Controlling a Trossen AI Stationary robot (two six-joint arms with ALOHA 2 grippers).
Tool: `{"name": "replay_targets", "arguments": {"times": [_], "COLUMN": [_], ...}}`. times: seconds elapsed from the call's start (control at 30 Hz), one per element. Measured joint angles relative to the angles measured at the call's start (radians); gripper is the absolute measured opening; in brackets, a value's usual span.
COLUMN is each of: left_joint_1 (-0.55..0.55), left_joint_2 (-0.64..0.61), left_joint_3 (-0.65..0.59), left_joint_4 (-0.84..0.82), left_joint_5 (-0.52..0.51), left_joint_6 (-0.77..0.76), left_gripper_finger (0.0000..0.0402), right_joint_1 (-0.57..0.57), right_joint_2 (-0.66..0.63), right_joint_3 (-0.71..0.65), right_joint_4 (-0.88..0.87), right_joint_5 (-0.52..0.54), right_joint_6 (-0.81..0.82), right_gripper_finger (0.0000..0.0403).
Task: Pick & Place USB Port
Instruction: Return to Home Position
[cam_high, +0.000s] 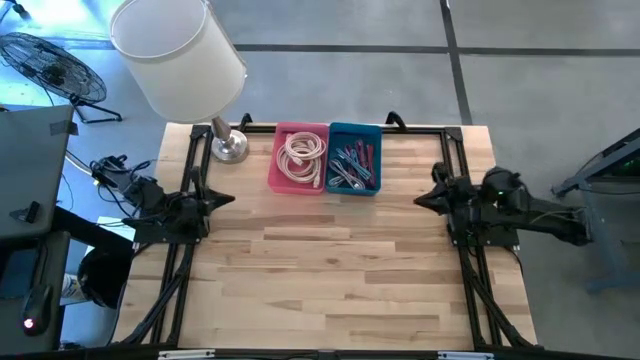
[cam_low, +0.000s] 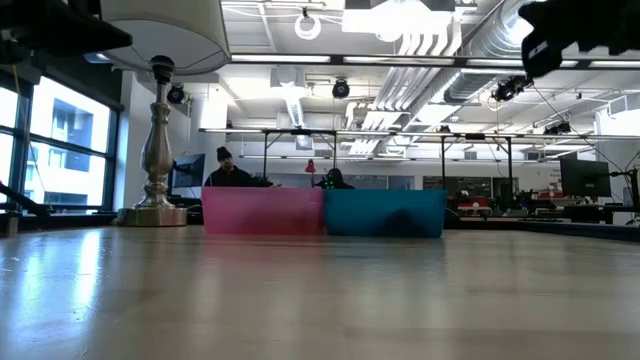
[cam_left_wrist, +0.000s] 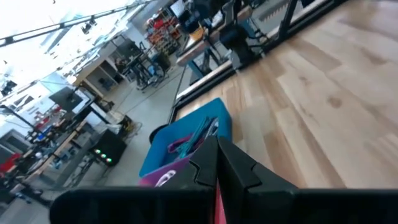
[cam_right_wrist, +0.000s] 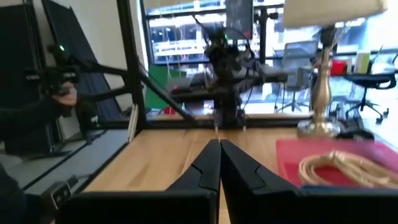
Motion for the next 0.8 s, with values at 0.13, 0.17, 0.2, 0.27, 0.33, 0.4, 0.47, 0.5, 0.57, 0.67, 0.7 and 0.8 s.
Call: {"name": "replay_targets", "arguments": {"times": [0.13, 0.17, 0.2, 0.27, 0.33, 0.4, 0.47, 0.5, 0.57, 0.67, 0.7, 0.8], "left_joint_1": [0.0, 0.0, 0.0, 0.0, 0.0, 0.0, 0.0, 0.0, 0.0, 0.0, 0.0, 0.0], "left_joint_2": [0.0, 0.0, 0.0, 0.0, 0.0, 0.0, 0.0, 0.0, 0.0, 0.0, 0.0, 0.0], "left_joint_3": [-0.043, -0.058, -0.071, -0.097, -0.13, -0.159, -0.185, -0.198, -0.219, -0.24, -0.245, -0.263], "left_joint_4": [0.059, 0.075, 0.084, 0.102, 0.131, 0.162, 0.203, 0.219, 0.239, 0.257, 0.257, 0.257], "left_joint_5": [0.014, 0.015, 0.015, 0.015, 0.004, 0.0, -0.011, -0.018, -0.044, -0.091, -0.11, -0.141], "left_joint_6": [-0.009, -0.009, -0.009, -0.014, -0.016, -0.016, -0.016, -0.016, -0.013, -0.009, -0.009, -0.009], "left_gripper_finger": [0.0, 0.0, 0.0, 0.0, 0.0, 0.0, 0.0, 0.0, 0.0, 0.0, 0.0, 0.0], "right_joint_1": [0.0, 0.0, 0.0, 0.0, 0.0, 0.0, 0.0, 0.0, 0.0, 0.0, 0.0, 0.0], "right_joint_2": [0.001, 0.0, 0.0, 0.0, 0.0, 0.0, 0.0, 0.0, 0.0, 0.0, 0.0, 0.0], "right_joint_3": [-0.088, -0.107, -0.127, -0.163, -0.196, -0.228, -0.256, -0.269, -0.285, -0.285, -0.285, -0.285], "right_joint_4": [0.053, 0.067, 0.087, 0.119, 0.151, 0.194, 0.229, 0.253, 0.283, 0.277, 0.276, 0.266], "right_joint_5": [-0.014, -0.015, -0.016, -0.017, -0.015, -0.014, -0.007, 0.003, 0.04, 0.123, 0.133, 0.145], "right_joint_6": [0.0, 0.0, 0.0, -0.01, -0.024, -0.035, -0.037, -0.037, -0.03, -0.029, -0.035, -0.059], "right_gripper_finger": [0.0, 0.0, 0.0, 0.0, 0.0, 0.0, 0.0, 0.0, 0.0, 0.0, 0.0, 0.0]}}
